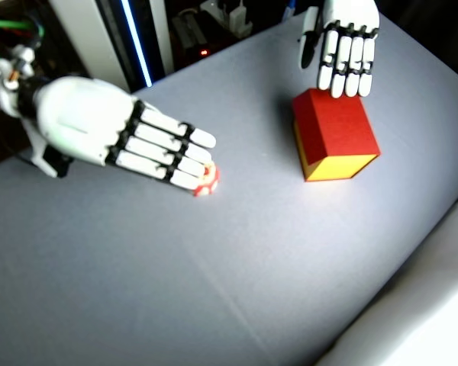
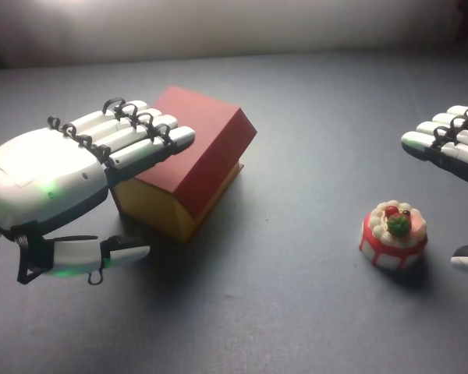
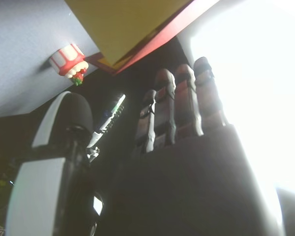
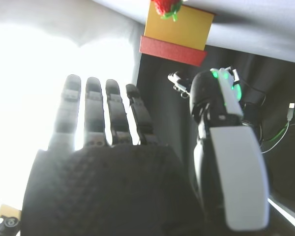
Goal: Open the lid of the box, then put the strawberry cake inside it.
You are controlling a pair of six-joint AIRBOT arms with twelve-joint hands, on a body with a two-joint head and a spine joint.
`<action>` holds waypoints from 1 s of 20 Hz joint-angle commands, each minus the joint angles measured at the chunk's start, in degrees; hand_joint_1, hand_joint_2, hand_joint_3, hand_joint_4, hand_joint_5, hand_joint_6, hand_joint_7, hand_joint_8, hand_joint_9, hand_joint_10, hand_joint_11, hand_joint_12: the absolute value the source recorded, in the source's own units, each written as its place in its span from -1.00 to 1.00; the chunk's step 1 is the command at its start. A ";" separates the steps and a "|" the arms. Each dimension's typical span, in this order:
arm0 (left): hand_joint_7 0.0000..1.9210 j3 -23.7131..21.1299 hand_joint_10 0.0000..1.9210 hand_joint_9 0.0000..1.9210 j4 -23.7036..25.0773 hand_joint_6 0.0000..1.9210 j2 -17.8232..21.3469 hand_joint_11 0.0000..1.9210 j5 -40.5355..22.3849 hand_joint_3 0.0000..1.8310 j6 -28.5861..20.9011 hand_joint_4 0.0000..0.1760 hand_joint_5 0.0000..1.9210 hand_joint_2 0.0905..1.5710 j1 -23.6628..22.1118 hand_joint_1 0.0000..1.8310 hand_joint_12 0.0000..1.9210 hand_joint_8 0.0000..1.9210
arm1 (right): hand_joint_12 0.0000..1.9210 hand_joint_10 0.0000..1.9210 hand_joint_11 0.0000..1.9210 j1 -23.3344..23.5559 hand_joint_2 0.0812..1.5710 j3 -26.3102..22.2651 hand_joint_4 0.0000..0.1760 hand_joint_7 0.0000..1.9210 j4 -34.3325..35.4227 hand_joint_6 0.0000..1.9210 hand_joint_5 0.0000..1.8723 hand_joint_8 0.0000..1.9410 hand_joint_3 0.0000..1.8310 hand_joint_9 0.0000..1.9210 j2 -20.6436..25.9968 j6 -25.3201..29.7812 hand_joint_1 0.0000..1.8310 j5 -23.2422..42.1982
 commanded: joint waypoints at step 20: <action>-1.00 7.29 -1.00 -1.00 -6.56 -1.00 -10.43 -1.00 0.47 -0.99 3.68 1.00 -1.00 0.48 -6.83 0.03 -1.00 -1.00 | -1.00 -1.00 -1.00 -2.75 0.46 -0.04 -1.00 -1.00 4.15 -1.00 -1.00 -1.00 -0.98 -1.00 -0.80 0.94 -0.26 10.36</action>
